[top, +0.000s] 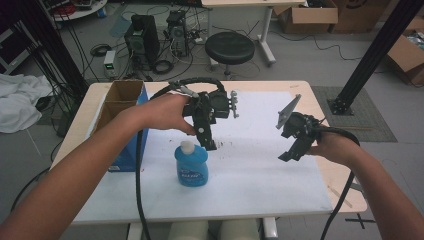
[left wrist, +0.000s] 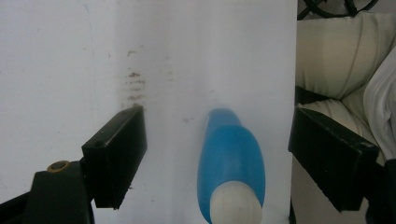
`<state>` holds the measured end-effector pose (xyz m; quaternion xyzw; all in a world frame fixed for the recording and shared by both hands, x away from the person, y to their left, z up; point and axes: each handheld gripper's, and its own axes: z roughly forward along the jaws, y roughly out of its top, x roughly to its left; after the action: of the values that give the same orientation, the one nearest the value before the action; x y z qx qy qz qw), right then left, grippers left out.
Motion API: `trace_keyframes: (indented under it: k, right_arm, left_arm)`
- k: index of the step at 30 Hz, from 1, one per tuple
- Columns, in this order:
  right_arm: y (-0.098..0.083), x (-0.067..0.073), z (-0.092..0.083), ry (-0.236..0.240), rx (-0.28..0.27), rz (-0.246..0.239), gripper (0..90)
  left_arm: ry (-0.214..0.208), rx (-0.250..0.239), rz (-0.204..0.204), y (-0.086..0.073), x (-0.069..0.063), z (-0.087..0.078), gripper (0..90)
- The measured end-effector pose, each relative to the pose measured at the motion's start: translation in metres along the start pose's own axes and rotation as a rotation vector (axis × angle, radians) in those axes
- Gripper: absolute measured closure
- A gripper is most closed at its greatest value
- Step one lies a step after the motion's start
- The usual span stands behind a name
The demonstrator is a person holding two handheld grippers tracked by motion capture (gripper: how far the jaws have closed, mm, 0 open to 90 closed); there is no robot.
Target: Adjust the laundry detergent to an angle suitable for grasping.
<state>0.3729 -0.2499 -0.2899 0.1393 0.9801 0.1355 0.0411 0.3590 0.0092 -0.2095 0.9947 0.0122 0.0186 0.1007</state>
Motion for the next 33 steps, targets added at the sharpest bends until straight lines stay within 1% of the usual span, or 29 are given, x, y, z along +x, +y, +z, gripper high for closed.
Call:
trace_keyframes:
  k: [8,12,17,29,33]
  right_arm:
    - [0.0006,0.0011,0.0007,0.002,0.003,0.003,17.6]
    - [-0.0008,0.002,-0.0001,0.0,0.002,-0.001,17.6]
    - [-0.0037,0.0019,-0.0012,-0.002,0.003,0.01,17.6]
    - [-0.0034,0.0017,-0.0003,-0.001,0.002,0.006,17.6]
    - [-0.0037,0.0005,-0.0002,0.0,0.004,0.008,17.6]
  left_arm:
    - [-0.003,0.001,-0.001,-0.0004,0.0002,-0.0002,20.1]
    - [-0.008,-0.002,0.008,0.0006,-0.0002,-0.0008,20.1]
    - [-0.005,0.0,0.013,0.0009,-0.0013,-0.0013,20.0]
    - [-0.009,0.004,0.015,0.0008,-0.0007,0.0001,19.9]
    - [-0.007,0.004,0.009,-0.0008,0.0007,0.0008,19.9]
